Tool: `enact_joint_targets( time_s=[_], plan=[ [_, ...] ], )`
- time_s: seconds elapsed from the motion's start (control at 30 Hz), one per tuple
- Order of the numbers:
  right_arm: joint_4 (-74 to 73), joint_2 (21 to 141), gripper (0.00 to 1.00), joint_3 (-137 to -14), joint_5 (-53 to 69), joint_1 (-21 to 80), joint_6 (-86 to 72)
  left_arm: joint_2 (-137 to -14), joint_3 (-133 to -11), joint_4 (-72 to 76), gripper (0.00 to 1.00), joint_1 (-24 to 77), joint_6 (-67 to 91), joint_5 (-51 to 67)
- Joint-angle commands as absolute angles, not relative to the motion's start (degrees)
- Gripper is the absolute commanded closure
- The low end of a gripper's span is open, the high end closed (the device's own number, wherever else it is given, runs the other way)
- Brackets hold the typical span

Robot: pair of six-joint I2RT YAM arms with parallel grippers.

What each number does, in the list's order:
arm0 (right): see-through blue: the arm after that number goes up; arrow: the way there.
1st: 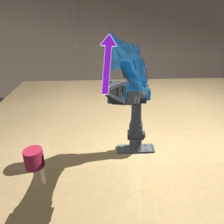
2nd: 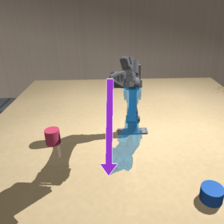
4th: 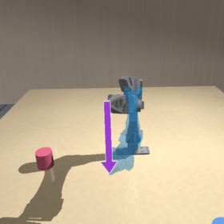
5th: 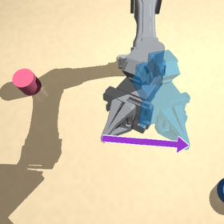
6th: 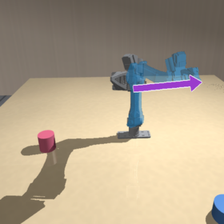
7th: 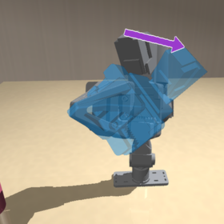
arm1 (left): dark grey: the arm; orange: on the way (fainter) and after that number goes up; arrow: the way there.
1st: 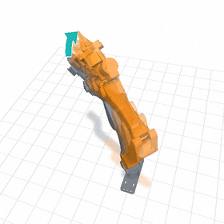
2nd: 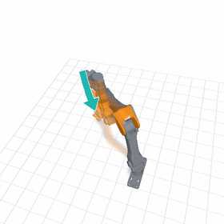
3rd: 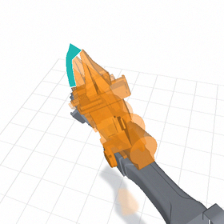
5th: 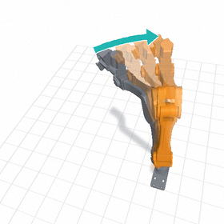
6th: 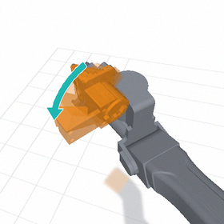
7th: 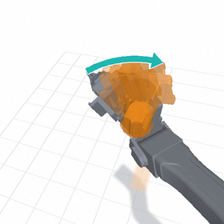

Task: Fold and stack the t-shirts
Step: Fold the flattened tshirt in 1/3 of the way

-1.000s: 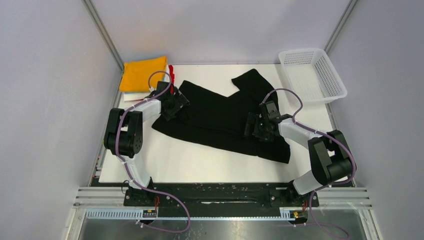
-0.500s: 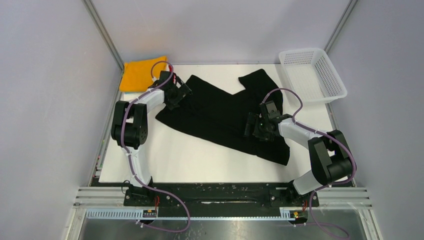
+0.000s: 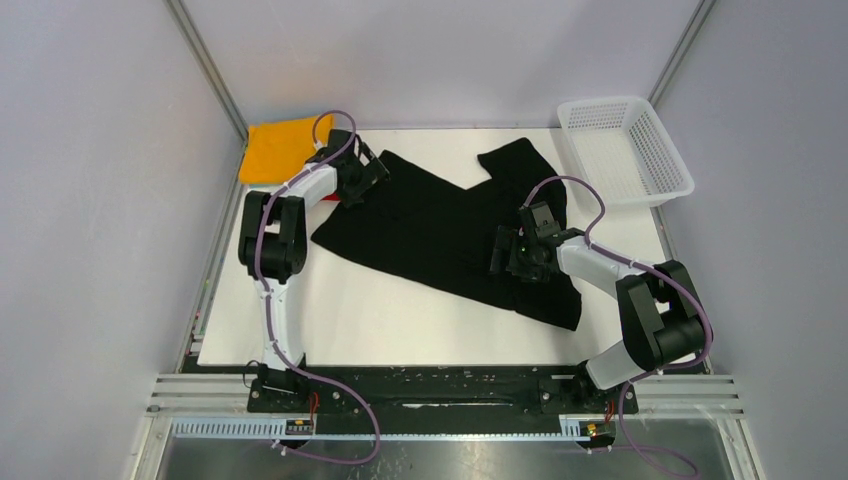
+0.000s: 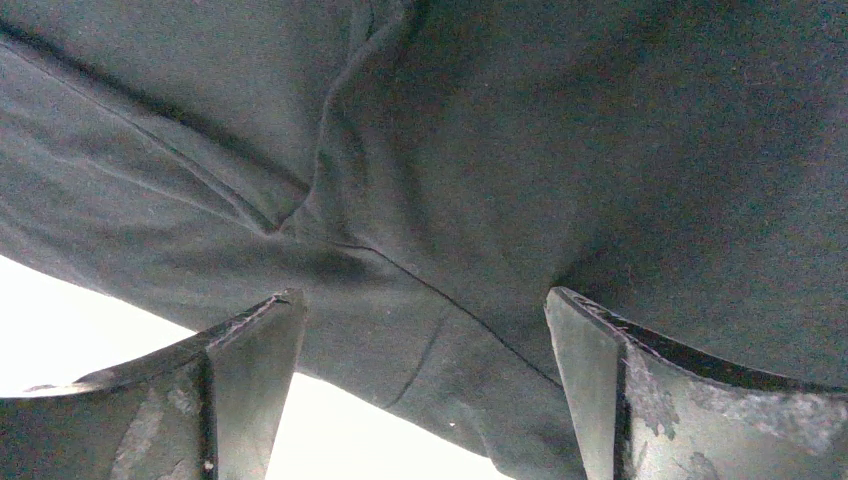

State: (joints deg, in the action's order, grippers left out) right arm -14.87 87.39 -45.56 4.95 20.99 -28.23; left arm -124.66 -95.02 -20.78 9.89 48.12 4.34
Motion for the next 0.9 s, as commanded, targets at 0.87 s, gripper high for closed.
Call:
enact_joint_targets(
  time_s=[0.87],
  plan=[
    [-24.69,84.91,0.02,-41.22,6.16,19.37,-28.27,-96.31,-48.71,-15.64,0.01,12.92,47.75,3.62]
  ],
)
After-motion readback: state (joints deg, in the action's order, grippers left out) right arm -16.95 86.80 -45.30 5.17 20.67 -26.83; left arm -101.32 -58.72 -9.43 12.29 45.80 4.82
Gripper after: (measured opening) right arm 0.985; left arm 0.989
